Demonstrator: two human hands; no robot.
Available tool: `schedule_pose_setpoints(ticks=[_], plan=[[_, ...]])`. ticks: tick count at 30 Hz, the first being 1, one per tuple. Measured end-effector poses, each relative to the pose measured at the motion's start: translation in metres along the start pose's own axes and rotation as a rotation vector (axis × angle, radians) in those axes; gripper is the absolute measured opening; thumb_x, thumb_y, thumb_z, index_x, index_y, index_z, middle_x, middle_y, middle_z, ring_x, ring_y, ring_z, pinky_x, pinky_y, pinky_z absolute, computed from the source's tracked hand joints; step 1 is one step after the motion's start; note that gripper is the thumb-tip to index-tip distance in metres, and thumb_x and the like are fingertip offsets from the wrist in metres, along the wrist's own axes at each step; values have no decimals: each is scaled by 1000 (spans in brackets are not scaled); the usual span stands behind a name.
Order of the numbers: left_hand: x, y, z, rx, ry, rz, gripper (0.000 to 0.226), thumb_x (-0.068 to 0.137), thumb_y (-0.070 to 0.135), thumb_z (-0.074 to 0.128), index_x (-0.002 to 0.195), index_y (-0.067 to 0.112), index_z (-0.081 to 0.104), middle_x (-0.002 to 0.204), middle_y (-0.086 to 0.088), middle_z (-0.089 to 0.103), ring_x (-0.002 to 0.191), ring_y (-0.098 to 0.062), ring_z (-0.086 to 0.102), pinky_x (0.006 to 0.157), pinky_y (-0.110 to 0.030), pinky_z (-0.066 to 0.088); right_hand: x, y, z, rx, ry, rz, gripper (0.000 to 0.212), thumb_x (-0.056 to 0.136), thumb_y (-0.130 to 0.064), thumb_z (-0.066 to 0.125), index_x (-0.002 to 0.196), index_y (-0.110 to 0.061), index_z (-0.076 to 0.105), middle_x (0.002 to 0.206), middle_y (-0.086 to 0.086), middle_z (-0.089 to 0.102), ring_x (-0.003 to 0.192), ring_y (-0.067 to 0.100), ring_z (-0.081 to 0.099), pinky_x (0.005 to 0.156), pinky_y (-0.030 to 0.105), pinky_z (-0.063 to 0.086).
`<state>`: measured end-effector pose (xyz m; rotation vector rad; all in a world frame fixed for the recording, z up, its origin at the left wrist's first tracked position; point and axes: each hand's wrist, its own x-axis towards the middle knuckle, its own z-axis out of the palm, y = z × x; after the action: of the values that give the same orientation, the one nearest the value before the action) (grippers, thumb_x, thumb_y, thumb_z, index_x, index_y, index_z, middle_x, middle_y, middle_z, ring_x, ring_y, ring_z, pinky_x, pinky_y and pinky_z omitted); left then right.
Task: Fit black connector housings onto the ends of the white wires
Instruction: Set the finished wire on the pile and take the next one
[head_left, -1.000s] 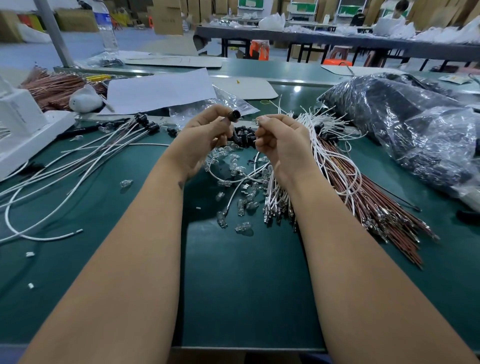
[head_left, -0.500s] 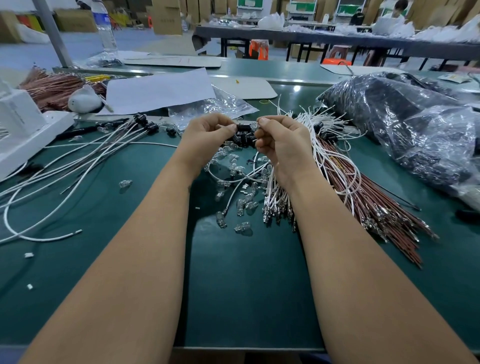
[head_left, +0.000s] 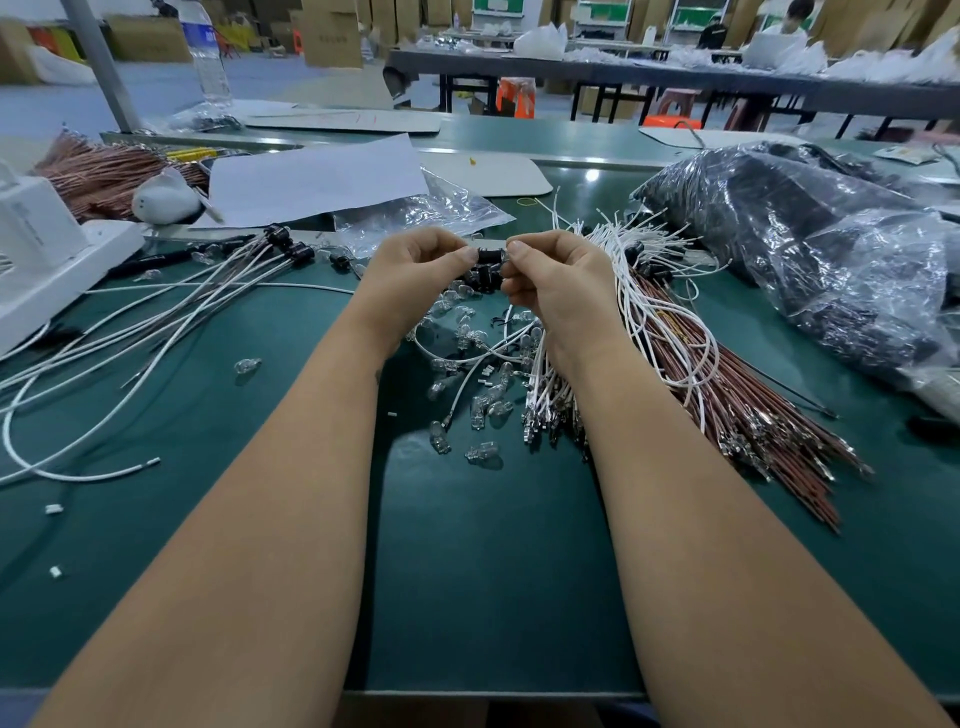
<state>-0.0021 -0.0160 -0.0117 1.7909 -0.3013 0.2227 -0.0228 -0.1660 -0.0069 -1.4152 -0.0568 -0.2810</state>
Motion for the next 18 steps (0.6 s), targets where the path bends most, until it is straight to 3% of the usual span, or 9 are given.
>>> schedule_pose_setpoints(ticks=[4, 10, 18], plan=[[-2, 1, 0, -2, 14, 27, 7, 89, 18, 67, 83, 20, 68, 75, -2, 63, 69, -9, 54, 70, -20, 45, 0, 2, -1, -38, -29, -22, 12, 91, 0, 61, 84, -9, 64, 62, -1, 65, 53, 9, 59, 57, 21, 52], [-2, 2, -3, -72, -3, 17, 14, 86, 11, 70, 73, 15, 66, 54, 14, 62, 55, 1, 54, 62, -11, 45, -2, 2, -1, -35, -51, -24, 16, 92, 3, 58, 82, -9, 63, 64, 2, 63, 52, 10, 56, 54, 20, 50], [-2, 2, -6, -161, -95, -4, 12, 85, 10, 69, 74, 13, 64, 57, 11, 62, 56, -2, 54, 64, -12, 46, -5, 0, -3, -9, -97, -7, 14, 94, 3, 54, 85, -6, 60, 65, 7, 60, 54, 13, 55, 56, 24, 49]])
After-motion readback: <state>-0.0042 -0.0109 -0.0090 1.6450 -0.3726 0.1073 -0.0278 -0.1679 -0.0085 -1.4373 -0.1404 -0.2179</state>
